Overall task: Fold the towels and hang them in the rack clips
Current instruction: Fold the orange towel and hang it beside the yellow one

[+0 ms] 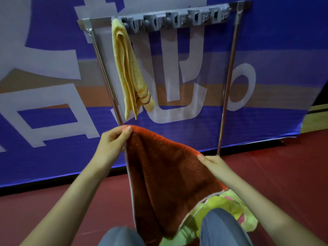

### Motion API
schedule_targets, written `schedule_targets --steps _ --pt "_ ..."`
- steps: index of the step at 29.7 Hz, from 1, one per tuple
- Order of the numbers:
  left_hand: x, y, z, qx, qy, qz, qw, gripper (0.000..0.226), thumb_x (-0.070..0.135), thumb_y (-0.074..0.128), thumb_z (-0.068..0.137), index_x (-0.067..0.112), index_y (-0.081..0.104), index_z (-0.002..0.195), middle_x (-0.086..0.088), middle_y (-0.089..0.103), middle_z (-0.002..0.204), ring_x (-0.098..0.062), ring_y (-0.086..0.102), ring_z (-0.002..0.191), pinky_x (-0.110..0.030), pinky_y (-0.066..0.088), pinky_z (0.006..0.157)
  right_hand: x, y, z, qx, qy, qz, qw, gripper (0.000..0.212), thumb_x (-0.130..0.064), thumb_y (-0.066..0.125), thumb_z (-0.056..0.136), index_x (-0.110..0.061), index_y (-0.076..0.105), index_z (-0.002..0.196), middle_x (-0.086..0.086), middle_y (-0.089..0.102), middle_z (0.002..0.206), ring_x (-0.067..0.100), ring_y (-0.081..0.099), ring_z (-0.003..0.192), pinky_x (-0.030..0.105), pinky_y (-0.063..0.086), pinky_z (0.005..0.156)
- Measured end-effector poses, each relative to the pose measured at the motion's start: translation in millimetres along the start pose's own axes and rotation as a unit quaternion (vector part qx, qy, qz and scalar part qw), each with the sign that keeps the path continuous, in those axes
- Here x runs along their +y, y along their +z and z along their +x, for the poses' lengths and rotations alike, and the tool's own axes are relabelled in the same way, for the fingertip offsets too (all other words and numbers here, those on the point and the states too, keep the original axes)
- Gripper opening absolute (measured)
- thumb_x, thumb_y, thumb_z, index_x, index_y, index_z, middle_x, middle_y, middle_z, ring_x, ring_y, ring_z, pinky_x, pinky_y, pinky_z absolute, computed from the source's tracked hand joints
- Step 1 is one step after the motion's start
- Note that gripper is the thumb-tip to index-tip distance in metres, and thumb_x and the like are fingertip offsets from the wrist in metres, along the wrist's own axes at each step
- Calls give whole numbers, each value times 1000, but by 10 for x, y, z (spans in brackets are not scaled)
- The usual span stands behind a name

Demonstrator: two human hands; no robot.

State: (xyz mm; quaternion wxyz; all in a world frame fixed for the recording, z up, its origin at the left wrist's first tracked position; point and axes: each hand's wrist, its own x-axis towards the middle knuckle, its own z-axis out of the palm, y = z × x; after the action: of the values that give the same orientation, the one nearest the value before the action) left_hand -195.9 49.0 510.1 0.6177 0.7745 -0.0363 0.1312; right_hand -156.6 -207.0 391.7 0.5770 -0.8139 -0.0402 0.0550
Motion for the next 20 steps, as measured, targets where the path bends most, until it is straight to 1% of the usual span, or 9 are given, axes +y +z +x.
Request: schedule_targets --steps 2,4,5,7,9,11,13,16,20 --pt "-192 92 -75 5 -10 4 1000 23 17 49 89 17 69 78 10 70 64 -2 63 66 -15 52 63 -80 43 37 -19 8 -5 1000 34 -24 46 93 -3 56 68 9 45 66 11 40 59 28 26 57" --pt "-393 242 -174 -1 -23 8 1000 22 12 51 88 1 69 79 -1 67 71 -10 58 71 -21 49 66 -169 115 57 -29 16 13 999 48 -26 47 92 19 55 76 15 52 70 17 43 66 28 29 63" --pt "-480 336 -237 -3 -24 10 1000 22 11 53 87 -2 68 78 -4 63 72 -9 54 71 -21 46 64 -208 152 59 -26 18 24 999 51 -27 48 92 24 53 83 23 60 74 19 44 71 29 30 67" --pt "-596 518 -341 -9 -24 8 1000 21 7 54 86 8 68 70 6 63 67 -2 50 67 -14 43 59 -306 220 75 -9 32 36 999 51 -29 51 90 22 55 87 38 63 93 20 47 74 30 32 69" --pt "-665 668 -447 -10 -39 -10 999 29 5 55 85 22 67 65 19 63 55 5 51 62 -9 42 58 -421 278 86 -12 48 23 999 51 -31 52 89 19 57 81 38 62 84 20 47 70 29 31 67" --pt "-709 766 -522 -10 -46 -26 999 33 3 55 85 26 66 65 22 62 52 7 50 61 -9 42 58 -527 328 60 -21 56 9 998 44 -29 52 89 4 56 60 20 51 65 17 43 61 29 30 63" --pt "-731 804 -561 -11 -42 -31 999 33 3 55 85 27 67 65 22 62 54 5 50 63 -10 42 59 -589 380 24 -27 51 -5 998 41 -28 52 89 -8 52 53 11 47 60 14 42 56 30 30 60" --pt "-710 796 -577 -7 -42 -45 998 27 4 55 86 21 69 72 21 65 57 5 53 65 -10 44 61 -583 452 -31 -40 33 11 999 38 -26 53 89 3 62 67 14 49 66 21 44 64 32 31 64" --pt "-699 729 -576 5 -54 -67 996 20 3 52 87 13 68 88 22 67 58 11 57 62 -7 47 62 -570 449 -113 -78 10 40 996 15 -15 53 89 -6 57 77 9 46 69 14 41 61 29 30 57"
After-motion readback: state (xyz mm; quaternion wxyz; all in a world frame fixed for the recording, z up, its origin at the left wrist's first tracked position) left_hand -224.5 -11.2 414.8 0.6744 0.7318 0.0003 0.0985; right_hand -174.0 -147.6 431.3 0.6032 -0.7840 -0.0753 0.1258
